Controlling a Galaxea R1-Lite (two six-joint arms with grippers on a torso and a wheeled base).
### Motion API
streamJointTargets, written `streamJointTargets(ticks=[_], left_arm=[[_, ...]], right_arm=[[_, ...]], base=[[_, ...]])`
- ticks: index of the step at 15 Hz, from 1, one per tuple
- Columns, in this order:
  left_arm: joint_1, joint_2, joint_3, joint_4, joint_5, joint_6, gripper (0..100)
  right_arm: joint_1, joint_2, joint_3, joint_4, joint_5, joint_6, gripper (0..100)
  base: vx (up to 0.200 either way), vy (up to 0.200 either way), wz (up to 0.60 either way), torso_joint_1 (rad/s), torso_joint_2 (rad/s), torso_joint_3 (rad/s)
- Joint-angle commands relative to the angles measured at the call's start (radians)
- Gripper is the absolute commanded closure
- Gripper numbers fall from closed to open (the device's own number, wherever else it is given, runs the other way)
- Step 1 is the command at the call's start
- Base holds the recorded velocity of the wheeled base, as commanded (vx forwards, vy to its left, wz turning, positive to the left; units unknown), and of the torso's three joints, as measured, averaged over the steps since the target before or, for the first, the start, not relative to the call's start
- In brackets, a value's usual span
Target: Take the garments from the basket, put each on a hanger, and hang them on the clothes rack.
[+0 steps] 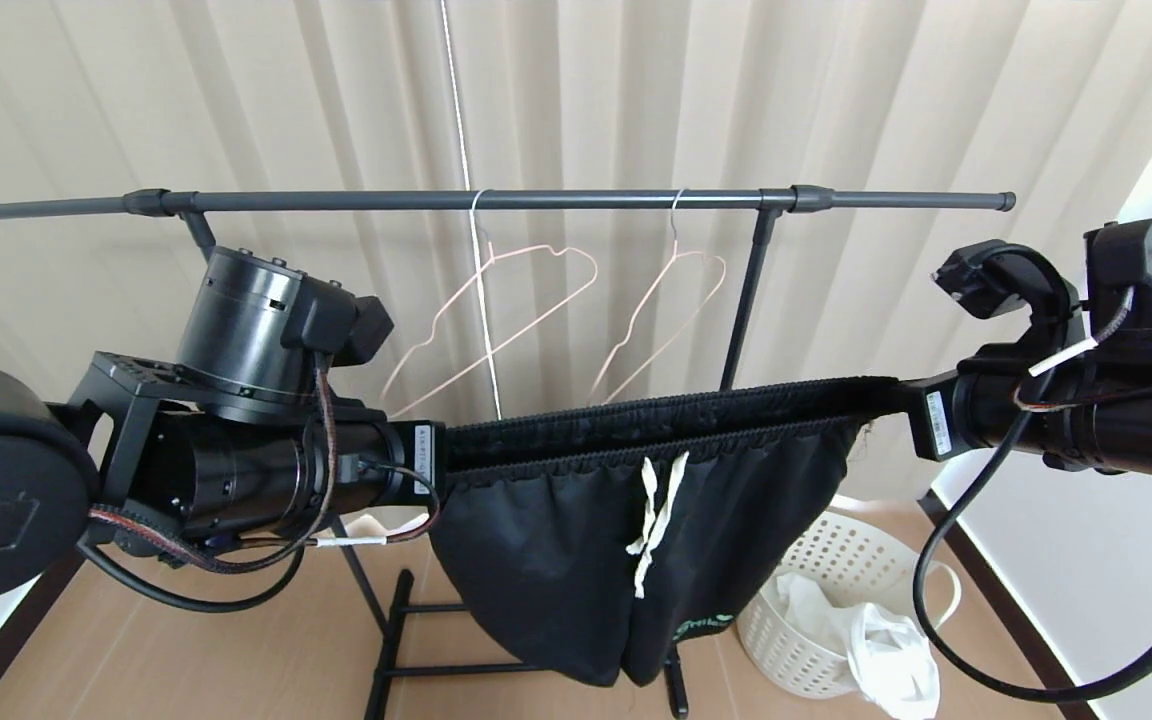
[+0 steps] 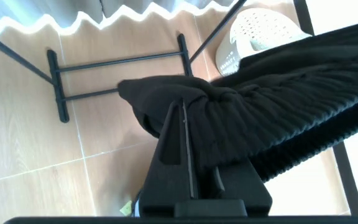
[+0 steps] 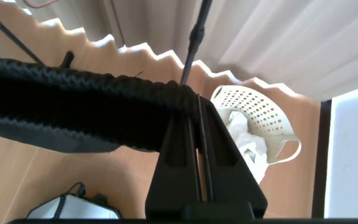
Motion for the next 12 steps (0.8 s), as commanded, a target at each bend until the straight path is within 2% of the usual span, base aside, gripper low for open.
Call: streamJointTargets(ticks=[1,4,6,8,10,12], left_arm=[[0.004,-0.006,-0.014,0.0,0.001,0.007,100],[0.001,0.035,-0.079,-0.004,-0.002,0.03,100],[0.004,0.106,-0.179,-0.003,-0.009,0.032,100],[0.002,0.224,-0.34,0.0,-0.01,0.052,100],[0.002,0.299,-0.464,0.0,-0.012,0.069,100],[0.002,0.363,-0.57,0.0,-0.013,0.084,100]], right_arm=[[-0.028,0.002,-0.004,-0.001,0.002,-0.004,100],[-0.022,-0.001,0.002,0.002,0.002,-0.005,100],[0.01,-0.006,0.017,0.005,0.001,-0.022,100],[0.047,-0.029,0.054,0.003,-0.001,-0.062,100],[0.088,-0.072,0.085,0.012,0.001,-0.09,100],[0.145,-0.112,0.137,0.014,0.005,-0.152,100]], base=[[0.0,0.0,0.0,0.0,0.0,0.0],[0.0,0.0,0.0,0.0,0.0,0.0],[0.0,0.0,0.0,0.0,0.0,0.0],[0.0,0.0,0.0,0.0,0.0,0.0],[0.0,0.0,0.0,0.0,0.0,0.0],[0.0,0.0,0.0,0.0,0.0,0.0]])
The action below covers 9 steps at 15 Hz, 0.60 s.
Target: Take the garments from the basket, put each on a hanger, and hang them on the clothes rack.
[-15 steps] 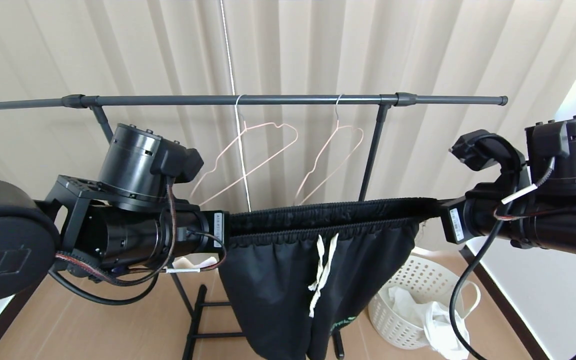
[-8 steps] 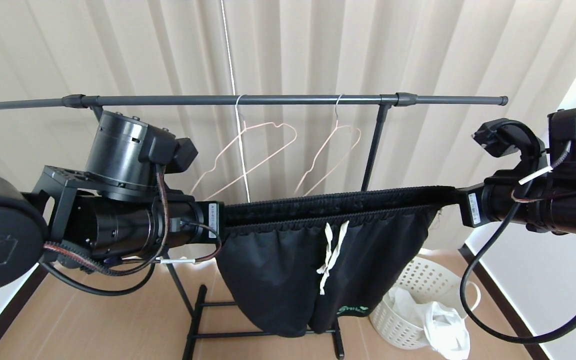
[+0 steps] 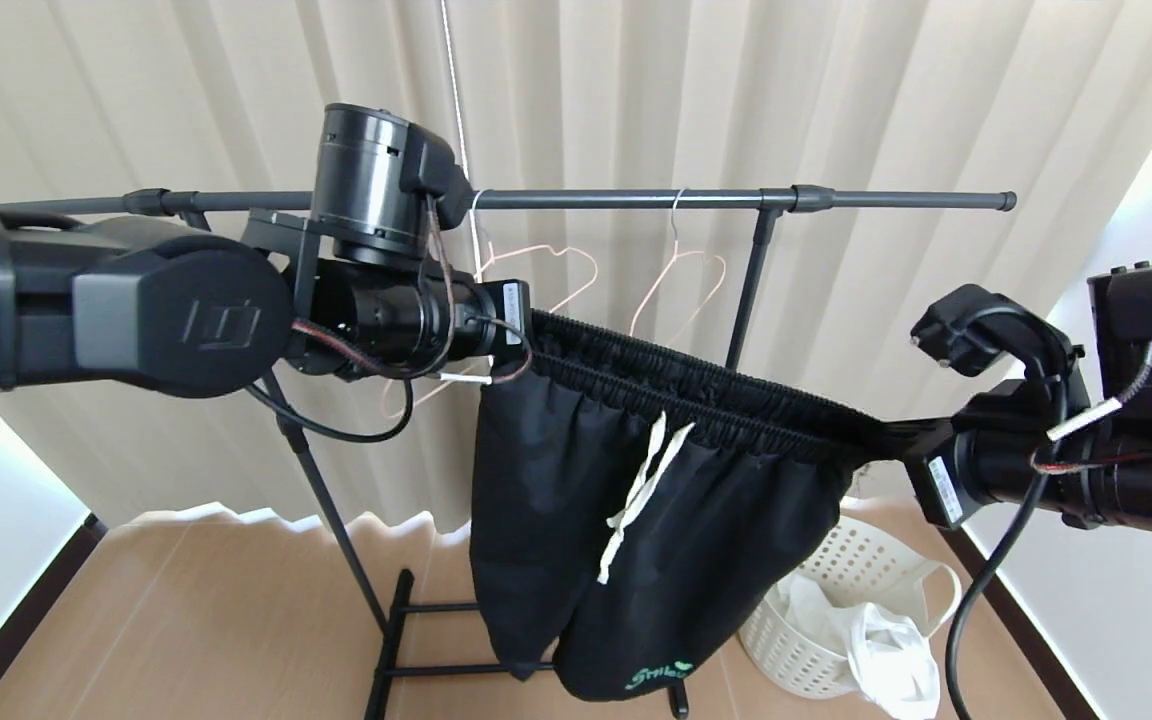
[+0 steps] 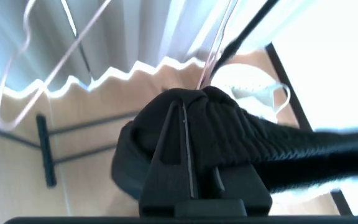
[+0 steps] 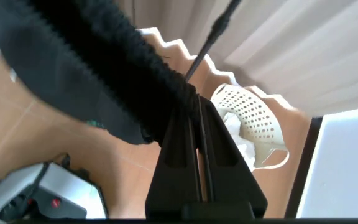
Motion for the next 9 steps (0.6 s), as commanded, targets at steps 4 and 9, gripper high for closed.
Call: streamJointTargets(ticks=[4,9], left_arm=[[-0.005,0.15,-0.222,-0.002,-0.012,0.007,100],[-0.008,0.17,-0.284,-0.002,-0.066,0.021,100]], right_arm=[[0.233,-0.063,0.083,0.002,0.019,-0.025,100],[0.457,-0.03,0.097,-0.012,0.022,0.087,100]], base=[[0.0,0.0,0.0,0.0,0.0,0.0],[0.0,0.0,0.0,0.0,0.0,0.0]])
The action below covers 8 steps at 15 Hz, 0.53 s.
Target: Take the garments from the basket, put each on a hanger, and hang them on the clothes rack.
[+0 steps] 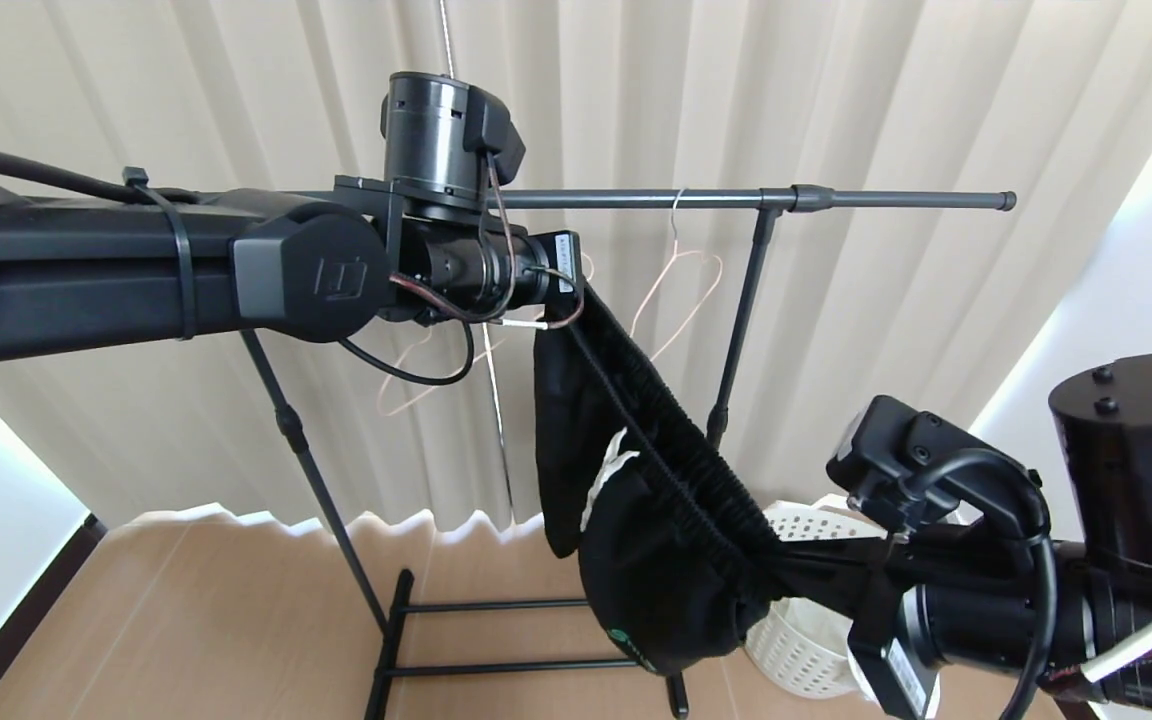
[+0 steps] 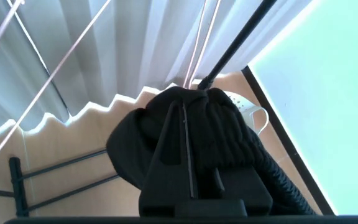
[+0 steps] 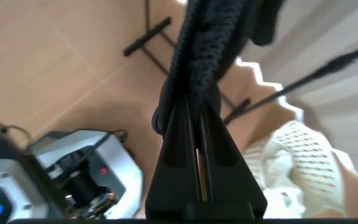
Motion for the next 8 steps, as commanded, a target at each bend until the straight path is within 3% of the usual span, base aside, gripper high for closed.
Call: streamJointTargets(ticks=[1,8], left_arm=[[-0.011,0.012,-0.017,-0.002,-0.001,0.001,100],[-0.046,0.041,-0.068,-0.001,-0.002,0.005,100]], right_arm=[[0.107,0.05,-0.02,-0.006,0.031,0.08,100],[0.203,0.094,-0.052,-0.123,0.046,0.263,100]], base=[[0.0,0.0,0.0,0.0,0.0,0.0],[0.0,0.0,0.0,0.0,0.0,0.0]])
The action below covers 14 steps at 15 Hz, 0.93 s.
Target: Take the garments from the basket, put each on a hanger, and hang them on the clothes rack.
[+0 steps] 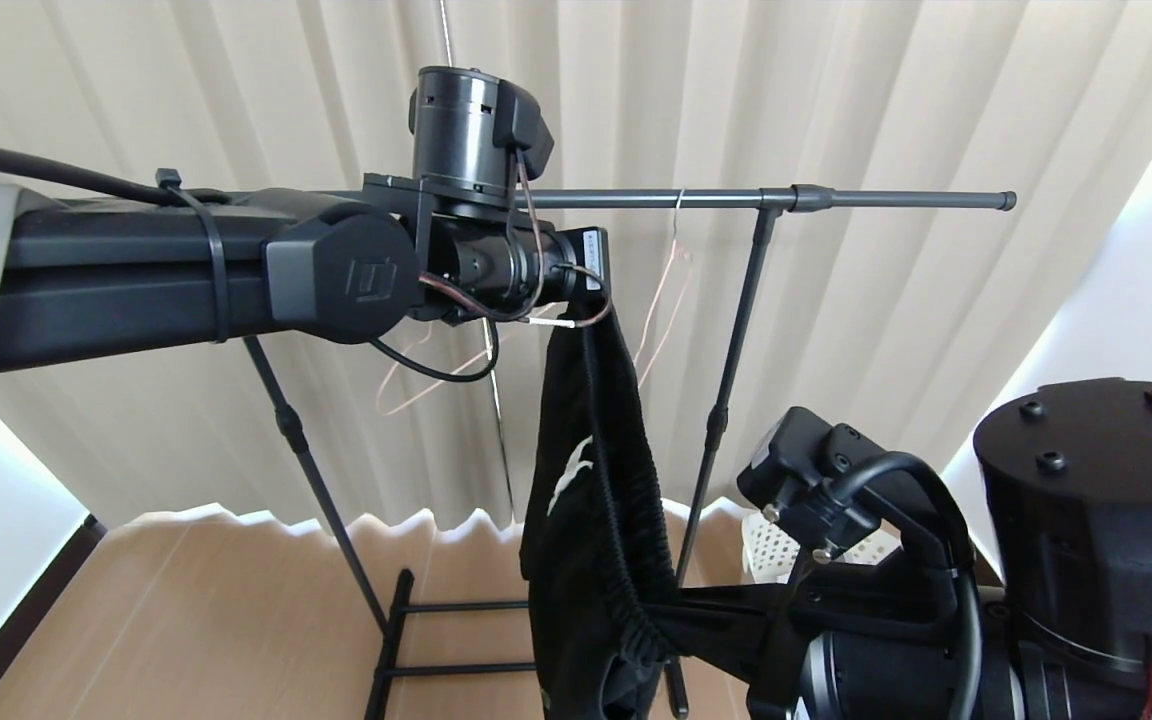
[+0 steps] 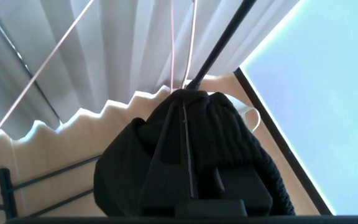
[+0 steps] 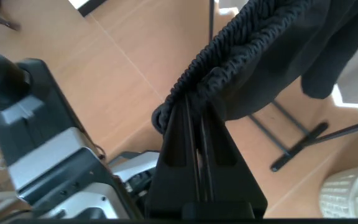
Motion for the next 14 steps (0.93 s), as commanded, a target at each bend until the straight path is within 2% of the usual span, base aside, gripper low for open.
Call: streamJointTargets(ticks=[1,6,8,11,14], left_arm=[[-0.01,0.016,-0.029,0.003,0.0,-0.001,100],[-0.01,0.014,-0.029,0.004,0.0,-0.004,100],[-0.005,-0.003,-0.021,0.047,0.002,-0.004,100],[0.02,-0.059,-0.004,0.119,0.002,-0.004,100],[0.046,-0.17,0.086,0.228,0.005,0.002,100]], right_arm=[[0.017,0.004,-0.008,-0.002,0.0,0.016,100],[0.014,0.003,-0.008,-0.001,-0.009,0.016,100],[-0.012,0.001,-0.002,0.004,-0.02,0.004,100],[-0.135,-0.003,0.023,0.001,-0.049,-0.117,100],[-0.247,0.009,0.01,-0.002,-0.054,-0.147,100]], base=[[0.0,0.0,0.0,0.0,0.0,0.0],[0.0,0.0,0.0,0.0,0.0,0.0],[0.0,0.0,0.0,0.0,0.0,0.0],[0.0,0.0,0.0,0.0,0.0,0.0],[0.0,0.0,0.0,0.0,0.0,0.0]])
